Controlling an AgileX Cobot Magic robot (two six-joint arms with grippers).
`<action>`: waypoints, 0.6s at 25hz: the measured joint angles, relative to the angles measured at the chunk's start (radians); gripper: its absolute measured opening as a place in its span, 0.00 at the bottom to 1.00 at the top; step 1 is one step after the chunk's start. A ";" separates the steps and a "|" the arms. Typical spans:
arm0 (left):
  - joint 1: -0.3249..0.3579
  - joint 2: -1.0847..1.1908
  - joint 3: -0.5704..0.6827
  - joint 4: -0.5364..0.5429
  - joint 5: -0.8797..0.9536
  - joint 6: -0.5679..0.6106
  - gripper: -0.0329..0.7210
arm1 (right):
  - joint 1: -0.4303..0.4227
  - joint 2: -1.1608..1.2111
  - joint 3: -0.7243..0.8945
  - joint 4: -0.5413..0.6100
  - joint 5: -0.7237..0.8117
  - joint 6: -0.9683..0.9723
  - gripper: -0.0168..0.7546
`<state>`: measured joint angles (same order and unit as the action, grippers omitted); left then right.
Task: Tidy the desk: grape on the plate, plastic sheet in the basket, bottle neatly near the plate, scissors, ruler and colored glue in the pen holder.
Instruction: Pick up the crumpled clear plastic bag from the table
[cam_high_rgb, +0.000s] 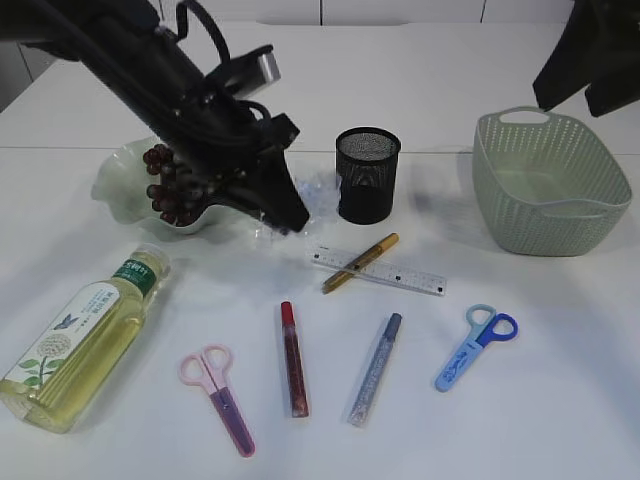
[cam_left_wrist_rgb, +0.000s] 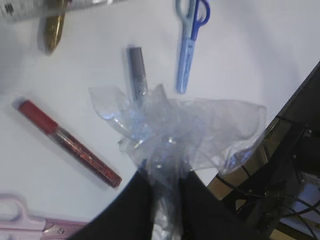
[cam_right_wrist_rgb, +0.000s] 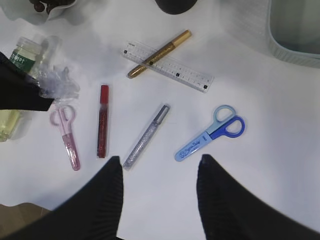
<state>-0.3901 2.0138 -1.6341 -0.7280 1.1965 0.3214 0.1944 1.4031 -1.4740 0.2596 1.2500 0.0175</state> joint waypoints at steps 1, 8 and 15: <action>0.000 -0.004 -0.019 -0.002 0.000 0.000 0.15 | 0.000 0.000 0.000 0.002 0.000 0.000 0.53; 0.000 -0.033 -0.077 -0.050 0.012 0.013 0.15 | 0.000 0.019 0.000 0.028 0.000 0.000 0.53; 0.000 -0.041 -0.077 -0.058 0.018 0.024 0.15 | 0.000 0.105 0.000 0.143 -0.070 -0.061 0.52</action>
<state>-0.3901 1.9726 -1.7109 -0.7862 1.2142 0.3453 0.1944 1.5084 -1.4740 0.4021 1.1803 -0.0433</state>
